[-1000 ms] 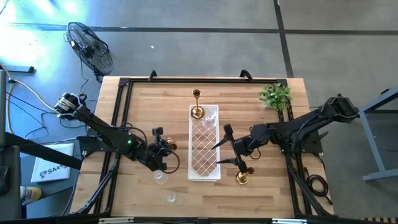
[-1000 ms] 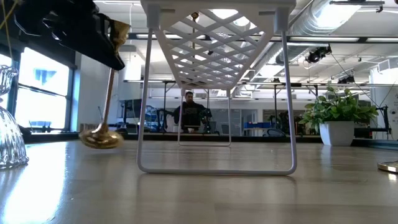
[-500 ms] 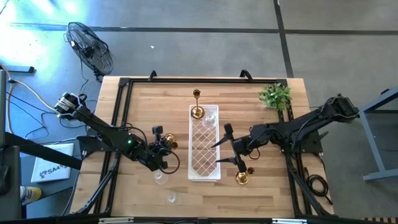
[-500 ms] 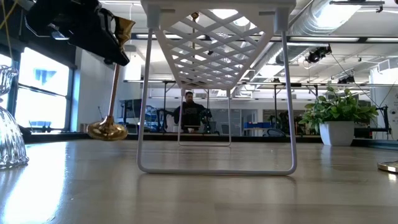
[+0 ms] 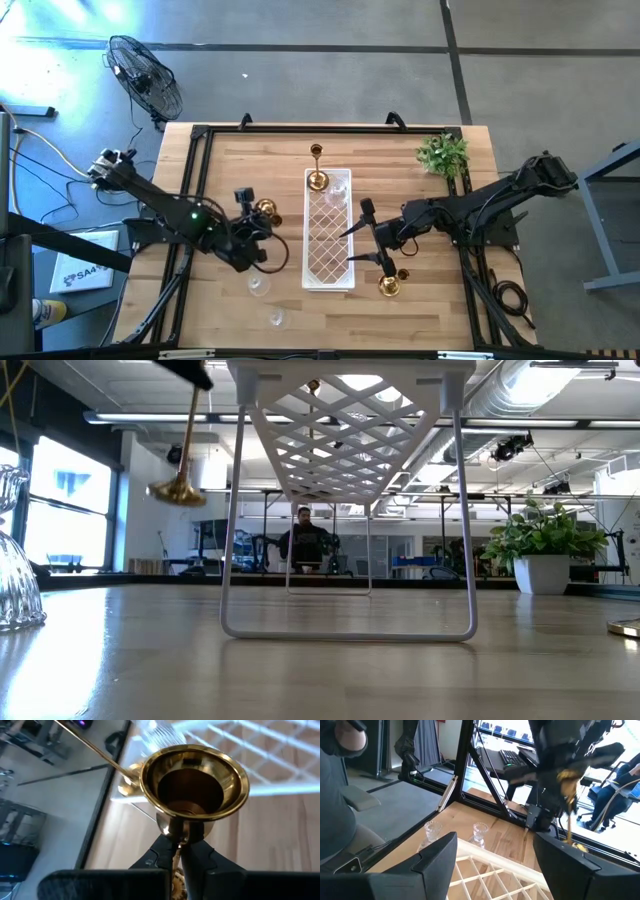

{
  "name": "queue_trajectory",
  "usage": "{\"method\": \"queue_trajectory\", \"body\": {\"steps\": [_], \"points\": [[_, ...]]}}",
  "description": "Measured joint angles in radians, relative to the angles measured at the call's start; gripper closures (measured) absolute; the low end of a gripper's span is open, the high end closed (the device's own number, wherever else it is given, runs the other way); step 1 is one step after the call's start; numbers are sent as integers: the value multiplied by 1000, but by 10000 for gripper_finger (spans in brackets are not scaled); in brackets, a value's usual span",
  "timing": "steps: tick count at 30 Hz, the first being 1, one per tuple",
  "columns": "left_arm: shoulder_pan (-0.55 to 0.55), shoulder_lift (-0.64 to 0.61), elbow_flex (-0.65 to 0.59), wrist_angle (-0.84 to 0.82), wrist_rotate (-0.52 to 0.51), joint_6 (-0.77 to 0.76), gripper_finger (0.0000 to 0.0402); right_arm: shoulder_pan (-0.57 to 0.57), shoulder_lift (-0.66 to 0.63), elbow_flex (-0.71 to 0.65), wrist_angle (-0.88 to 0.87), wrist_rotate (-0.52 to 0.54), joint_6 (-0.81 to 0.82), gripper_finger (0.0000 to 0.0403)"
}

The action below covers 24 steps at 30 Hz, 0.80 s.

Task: Pick & Place candle stick holders
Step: Put the left gold candle holder on the shelf aligned with the other gold candle holder

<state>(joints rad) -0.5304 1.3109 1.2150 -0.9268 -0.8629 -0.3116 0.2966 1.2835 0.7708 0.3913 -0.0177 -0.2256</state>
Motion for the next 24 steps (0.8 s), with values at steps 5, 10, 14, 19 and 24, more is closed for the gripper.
{"method": "queue_trajectory", "body": {"steps": [5, 10, 14, 19, 24], "points": [[0, 0, 122, -26, -4, 67, 392, 1, 0, 0, 1, 0, 0, 146], [0, 0, 221, -40, -21, 163, 392, 1, 0, 0, 1, -1, 0, 146], [-2, -17, 296, -59, -60, 209, 392, 4, 0, 0, 1, 0, 0, 146], [0, -58, 321, 78, 15, 312, 392, 36, 0, 0, 1, 36, -37, 146], [0, -101, 298, 288, 201, 418, 392, 79, 0, 0, 19, 111, -103, 146]]}}
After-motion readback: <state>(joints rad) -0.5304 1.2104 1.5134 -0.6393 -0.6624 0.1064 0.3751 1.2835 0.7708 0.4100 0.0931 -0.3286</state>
